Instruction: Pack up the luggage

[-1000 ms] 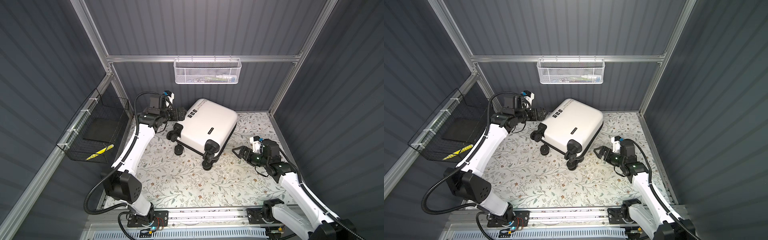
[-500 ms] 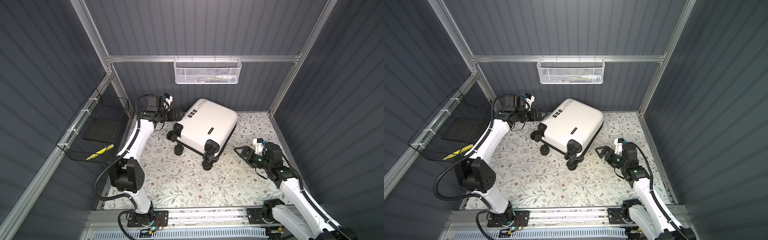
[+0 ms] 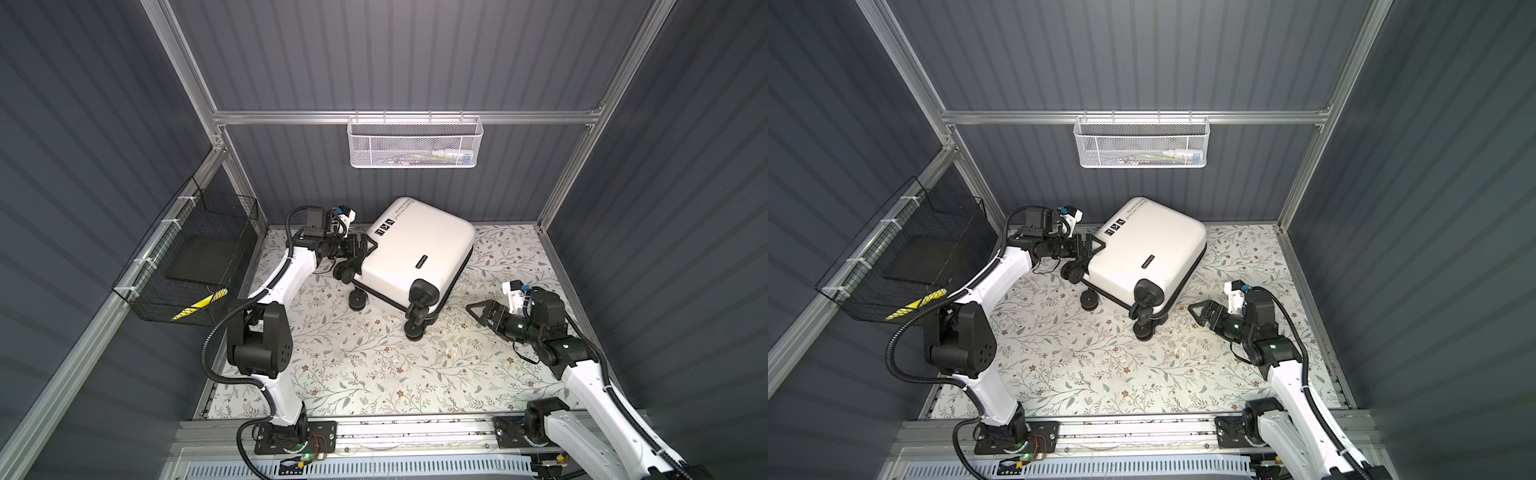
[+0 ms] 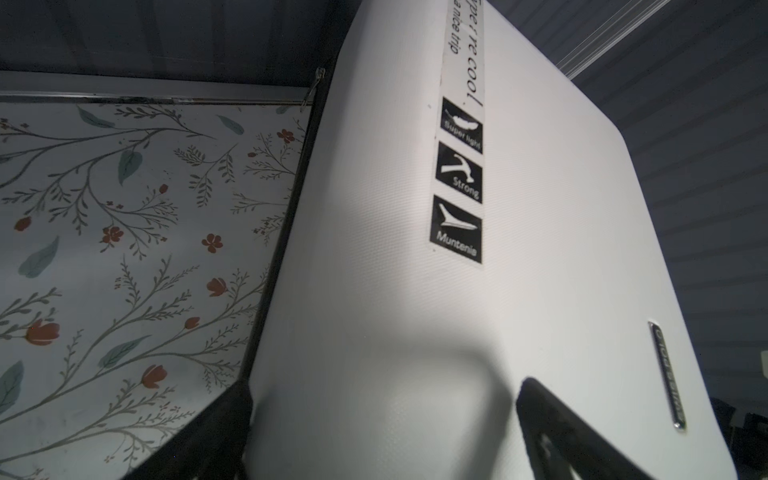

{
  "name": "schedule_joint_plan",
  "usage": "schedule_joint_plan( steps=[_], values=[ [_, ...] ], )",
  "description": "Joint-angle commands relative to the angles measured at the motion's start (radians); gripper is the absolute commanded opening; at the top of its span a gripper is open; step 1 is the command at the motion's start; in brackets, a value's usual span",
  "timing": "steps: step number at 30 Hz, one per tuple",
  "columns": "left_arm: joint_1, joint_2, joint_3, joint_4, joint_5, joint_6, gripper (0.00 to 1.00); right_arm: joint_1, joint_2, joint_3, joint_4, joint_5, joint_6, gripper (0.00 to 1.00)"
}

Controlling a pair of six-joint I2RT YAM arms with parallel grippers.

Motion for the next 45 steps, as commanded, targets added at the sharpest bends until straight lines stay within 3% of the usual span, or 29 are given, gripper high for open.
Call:
schedule_joint_plan(
  steps=[1,14,19,27,33,45],
  values=[
    [-0.002,-0.038,-0.043,0.059,0.112,-0.035,1.00,-0.004,0.004,0.044,-0.041,-0.031,-0.050,0.96],
    [-0.208,-0.175,-0.260,0.224,0.072,-0.165,1.00,-0.004,-0.006,0.126,-0.184,0.001,-0.159,0.94],
    [-0.212,-0.254,-0.390,0.371,0.037,-0.246,1.00,-0.004,-0.053,0.179,-0.295,0.092,-0.217,0.94],
    [-0.212,-0.400,-0.518,0.457,-0.162,-0.302,1.00,0.000,-0.105,0.209,-0.440,0.213,-0.284,0.96],
    [-0.212,-0.492,-0.568,0.438,-0.283,-0.261,1.00,0.027,-0.108,0.199,-0.472,0.291,-0.287,0.96],
    [-0.212,-0.471,-0.573,0.421,-0.285,-0.217,1.00,0.171,-0.058,0.208,-0.450,0.521,-0.238,0.92]
  ],
)
